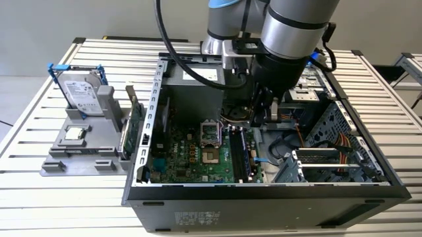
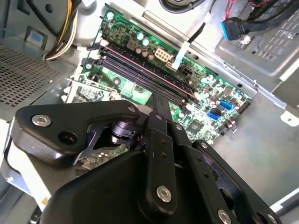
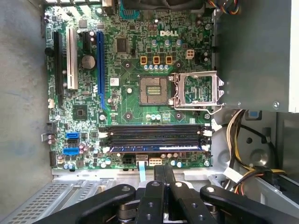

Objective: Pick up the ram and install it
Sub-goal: 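Press down the ram until it locks into place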

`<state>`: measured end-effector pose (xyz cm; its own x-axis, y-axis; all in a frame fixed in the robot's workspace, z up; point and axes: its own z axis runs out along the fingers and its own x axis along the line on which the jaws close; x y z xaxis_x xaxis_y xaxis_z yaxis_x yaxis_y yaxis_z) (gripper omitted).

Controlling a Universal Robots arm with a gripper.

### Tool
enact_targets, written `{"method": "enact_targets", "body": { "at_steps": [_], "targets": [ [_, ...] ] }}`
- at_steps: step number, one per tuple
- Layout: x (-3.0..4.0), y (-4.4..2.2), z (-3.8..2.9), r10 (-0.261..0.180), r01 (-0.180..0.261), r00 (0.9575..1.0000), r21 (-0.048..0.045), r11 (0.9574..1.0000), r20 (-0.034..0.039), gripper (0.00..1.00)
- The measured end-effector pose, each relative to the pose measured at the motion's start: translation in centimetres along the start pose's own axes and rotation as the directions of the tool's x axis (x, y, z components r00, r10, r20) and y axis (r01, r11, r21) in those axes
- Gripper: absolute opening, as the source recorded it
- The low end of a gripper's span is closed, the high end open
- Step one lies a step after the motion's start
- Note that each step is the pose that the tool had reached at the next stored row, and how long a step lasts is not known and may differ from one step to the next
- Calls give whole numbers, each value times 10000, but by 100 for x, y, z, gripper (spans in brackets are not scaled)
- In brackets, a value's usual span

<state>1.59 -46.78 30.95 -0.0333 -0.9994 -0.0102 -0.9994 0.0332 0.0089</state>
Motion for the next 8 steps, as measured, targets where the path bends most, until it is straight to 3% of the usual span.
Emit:
{"method": "enact_targets", "body": {
  "at_steps": [8],
  "targets": [
    [0, 0, -15, 0, 0, 10000, 0, 10000, 0, 0]
  ]
}}
